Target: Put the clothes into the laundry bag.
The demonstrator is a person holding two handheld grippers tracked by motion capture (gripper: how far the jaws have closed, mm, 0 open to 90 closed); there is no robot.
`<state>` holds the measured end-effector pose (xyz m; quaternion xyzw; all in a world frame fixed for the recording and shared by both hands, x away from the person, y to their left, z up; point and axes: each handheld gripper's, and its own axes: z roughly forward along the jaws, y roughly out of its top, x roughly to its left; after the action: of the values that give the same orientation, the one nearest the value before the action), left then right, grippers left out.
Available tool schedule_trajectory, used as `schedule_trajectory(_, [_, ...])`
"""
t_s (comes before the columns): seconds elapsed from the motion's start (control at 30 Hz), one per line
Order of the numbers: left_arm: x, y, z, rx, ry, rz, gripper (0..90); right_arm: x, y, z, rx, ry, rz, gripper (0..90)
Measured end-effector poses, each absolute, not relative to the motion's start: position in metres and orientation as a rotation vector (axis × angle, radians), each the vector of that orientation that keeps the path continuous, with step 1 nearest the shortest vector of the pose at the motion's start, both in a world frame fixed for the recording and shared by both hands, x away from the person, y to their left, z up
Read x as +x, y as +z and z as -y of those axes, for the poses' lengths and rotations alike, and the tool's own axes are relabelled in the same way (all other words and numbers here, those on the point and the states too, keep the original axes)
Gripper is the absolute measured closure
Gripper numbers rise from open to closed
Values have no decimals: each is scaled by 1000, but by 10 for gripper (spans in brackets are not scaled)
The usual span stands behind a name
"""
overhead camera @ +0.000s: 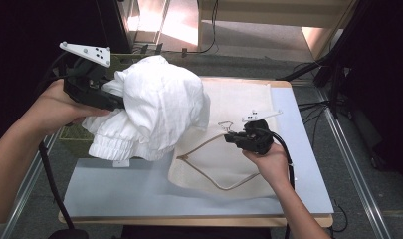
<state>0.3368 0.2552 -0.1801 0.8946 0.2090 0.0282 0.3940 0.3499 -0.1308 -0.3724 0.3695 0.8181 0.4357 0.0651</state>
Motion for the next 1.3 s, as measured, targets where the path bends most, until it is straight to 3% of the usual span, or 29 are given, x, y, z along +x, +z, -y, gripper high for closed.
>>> schedule_trajectory(0.77, [286,-198,-228,2302,-32,-378,655,355,-368,135,1128,1329,-2462,871])
schedule_trajectory(1.13, [284,-242,-205,2292,-139,-381,669,354,-366,134,1127,1336,-2454,871])
schedule_trajectory(1.3, [285,-264,-194,2288,-122,-418,693,354,-366,134,1116,1336,-2458,872])
